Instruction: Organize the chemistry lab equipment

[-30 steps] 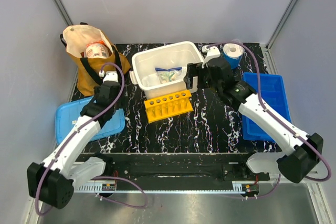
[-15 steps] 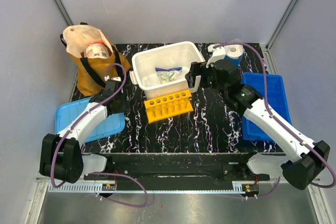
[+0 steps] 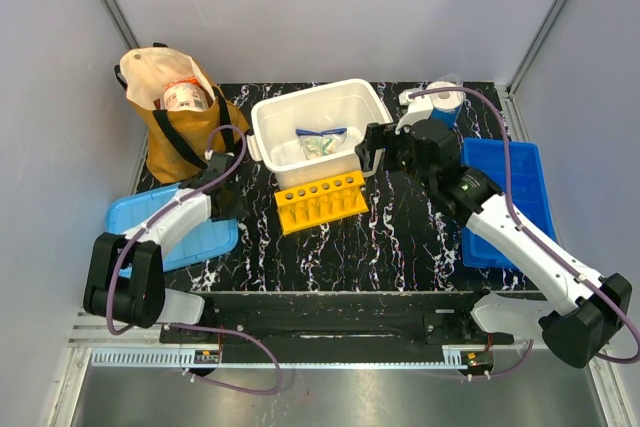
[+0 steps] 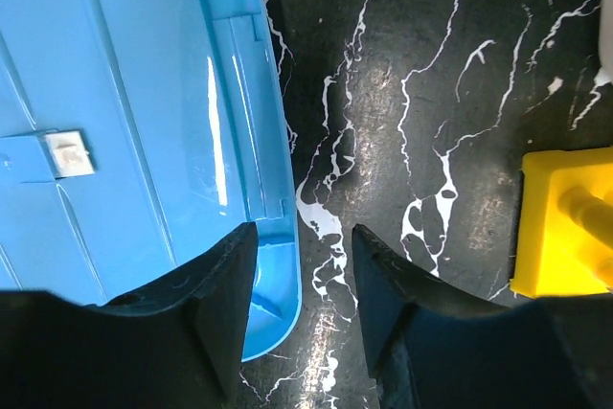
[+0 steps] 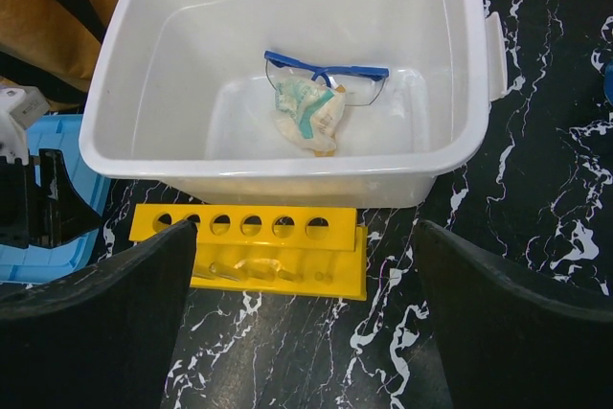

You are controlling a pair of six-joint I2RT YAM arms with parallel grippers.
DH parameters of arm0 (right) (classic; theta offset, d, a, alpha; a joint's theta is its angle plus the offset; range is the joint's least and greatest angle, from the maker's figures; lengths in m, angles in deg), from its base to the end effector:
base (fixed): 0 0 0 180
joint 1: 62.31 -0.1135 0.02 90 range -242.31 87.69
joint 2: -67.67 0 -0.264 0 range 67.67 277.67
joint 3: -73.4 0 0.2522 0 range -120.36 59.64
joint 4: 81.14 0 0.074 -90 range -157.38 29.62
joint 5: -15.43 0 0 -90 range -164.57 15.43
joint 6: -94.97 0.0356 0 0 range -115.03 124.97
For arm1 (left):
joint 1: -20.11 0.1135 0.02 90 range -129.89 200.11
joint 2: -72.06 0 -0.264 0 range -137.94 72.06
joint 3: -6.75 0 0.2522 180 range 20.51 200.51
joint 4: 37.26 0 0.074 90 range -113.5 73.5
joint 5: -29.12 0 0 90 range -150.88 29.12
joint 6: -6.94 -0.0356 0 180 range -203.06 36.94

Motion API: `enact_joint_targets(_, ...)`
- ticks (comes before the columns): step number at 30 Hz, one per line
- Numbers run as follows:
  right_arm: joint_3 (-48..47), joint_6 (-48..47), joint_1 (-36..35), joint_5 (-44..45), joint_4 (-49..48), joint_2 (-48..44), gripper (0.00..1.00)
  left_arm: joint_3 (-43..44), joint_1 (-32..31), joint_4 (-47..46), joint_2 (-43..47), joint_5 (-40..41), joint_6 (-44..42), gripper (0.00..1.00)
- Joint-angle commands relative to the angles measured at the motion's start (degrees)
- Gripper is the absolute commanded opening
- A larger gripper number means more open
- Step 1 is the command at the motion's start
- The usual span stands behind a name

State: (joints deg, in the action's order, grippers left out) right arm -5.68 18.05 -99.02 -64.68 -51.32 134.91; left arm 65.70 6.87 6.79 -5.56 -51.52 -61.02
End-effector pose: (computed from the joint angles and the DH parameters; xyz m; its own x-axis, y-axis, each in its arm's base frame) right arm 0.2189 0.1556 0.3750 -0.3447 0.0211 -0.9385 -0.3900 0.9061 0.1636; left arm 0.2470 -0.0522 0.1936 -0.8595 -0.1781 -0.4791 -0.1824 0.9825 -0.0380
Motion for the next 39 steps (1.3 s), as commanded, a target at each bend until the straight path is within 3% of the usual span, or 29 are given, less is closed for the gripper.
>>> enact_joint_targets(1,0.0,-0.4,-0.3,1.2,-3.2,-1.9,1.0,2.3,0.4,-1.4,-2.8,0.3,-0.6,0.48)
enact_joint_targets(12,1.0,0.0,-0.3,0.2,-4.0,-1.8,1.0,3.4,0.8,-0.6,-10.4,-2.7,-0.2,0.33)
enact_joint_targets(16,1.0,0.5,-0.2,0.1,-4.5,-1.8,1.0,3.7,0.8,-0.1,-12.0,-4.3,-0.3,0.23)
enact_joint_targets(26,1.1,1.8,-0.3,-0.9,-4.5,-2.3,1.0,3.1,0.8,1.4,-7.5,-3.6,-0.7,0.0)
enact_joint_targets(39,1.9,2.8,-0.3,-5.5,-5.5,-2.3,0.99,2.2,0.8,4.3,6.5,-5.8,4.1,0.0)
